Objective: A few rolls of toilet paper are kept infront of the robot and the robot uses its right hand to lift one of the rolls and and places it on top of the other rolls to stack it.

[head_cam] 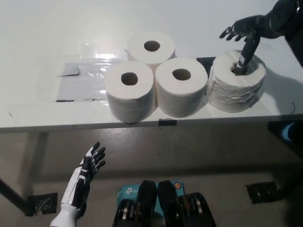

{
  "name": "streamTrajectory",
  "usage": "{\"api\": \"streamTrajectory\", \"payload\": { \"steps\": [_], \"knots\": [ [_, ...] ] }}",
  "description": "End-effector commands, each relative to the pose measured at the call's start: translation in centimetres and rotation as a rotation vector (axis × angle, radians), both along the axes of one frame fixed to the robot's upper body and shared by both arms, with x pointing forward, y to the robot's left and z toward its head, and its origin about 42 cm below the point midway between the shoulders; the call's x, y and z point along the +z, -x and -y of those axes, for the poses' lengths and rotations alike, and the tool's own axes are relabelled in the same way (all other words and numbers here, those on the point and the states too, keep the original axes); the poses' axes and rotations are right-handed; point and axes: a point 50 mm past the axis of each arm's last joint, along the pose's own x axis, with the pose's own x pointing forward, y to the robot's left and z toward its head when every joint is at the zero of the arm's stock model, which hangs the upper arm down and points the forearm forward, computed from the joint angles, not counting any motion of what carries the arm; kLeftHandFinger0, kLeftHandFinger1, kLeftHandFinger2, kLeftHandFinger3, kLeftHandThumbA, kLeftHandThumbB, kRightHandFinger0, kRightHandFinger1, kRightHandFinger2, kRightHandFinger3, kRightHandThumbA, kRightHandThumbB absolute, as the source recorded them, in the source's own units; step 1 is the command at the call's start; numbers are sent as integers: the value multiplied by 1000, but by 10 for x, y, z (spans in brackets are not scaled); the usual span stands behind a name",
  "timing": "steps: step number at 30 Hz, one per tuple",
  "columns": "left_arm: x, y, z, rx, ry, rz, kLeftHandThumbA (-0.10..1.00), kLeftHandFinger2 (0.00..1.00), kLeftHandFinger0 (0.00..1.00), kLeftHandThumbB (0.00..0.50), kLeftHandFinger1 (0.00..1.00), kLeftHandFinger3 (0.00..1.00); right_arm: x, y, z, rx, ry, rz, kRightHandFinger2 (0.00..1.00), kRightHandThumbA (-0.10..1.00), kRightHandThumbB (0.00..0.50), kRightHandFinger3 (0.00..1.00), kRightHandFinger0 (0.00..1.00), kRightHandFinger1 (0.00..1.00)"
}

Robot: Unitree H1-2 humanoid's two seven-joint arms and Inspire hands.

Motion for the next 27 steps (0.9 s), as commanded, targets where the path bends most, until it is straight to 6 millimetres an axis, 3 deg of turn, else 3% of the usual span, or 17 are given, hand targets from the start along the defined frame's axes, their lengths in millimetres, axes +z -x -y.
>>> {"api": "streamTrajectory", "payload": {
  "steps": [1,3,4,14,19,21,22,24,27],
  "knots": [
    [13,0,-4,-15,-5,63,1000,1000,1000,139,1000,1000,25,-5,5,-15,45,99,1000,1000,361,1000,1000,1000],
    [12,-1,-4,-16,-8,65,1000,1000,1000,140,1000,1000,25,-5,6,-34,40,97,1000,1000,359,1000,1000,1000],
    [12,-1,-4,-16,-5,66,1000,1000,1000,137,1000,1000,25,-6,8,-46,47,100,1000,1000,380,1000,1000,1000],
    [10,2,-6,-14,-4,59,1000,1000,1000,147,1000,1000,27,-6,14,-76,25,93,1000,1000,365,1000,1000,1000],
    [9,1,-5,-14,-2,62,1000,1000,1000,137,1000,1000,52,-6,18,-97,-9,89,1000,1000,392,1000,1000,1000],
    [9,2,-5,-13,-3,61,1000,1000,1000,137,1000,1000,60,-6,19,-104,-52,79,1000,1000,388,1000,1000,1000],
    [9,3,-5,-13,-4,62,1000,1000,1000,136,1000,1000,66,-5,18,-76,-76,72,1000,1000,349,1000,1000,1000],
    [8,3,-4,-14,-2,57,1000,1000,1000,134,1000,1000,72,-4,18,-46,-105,74,1000,1000,316,1000,1000,1000],
    [7,4,-5,-15,-7,53,1000,1000,1000,135,1000,1000,79,-4,17,-81,-123,88,1000,1000,343,1000,1000,1000]
  ]
}}
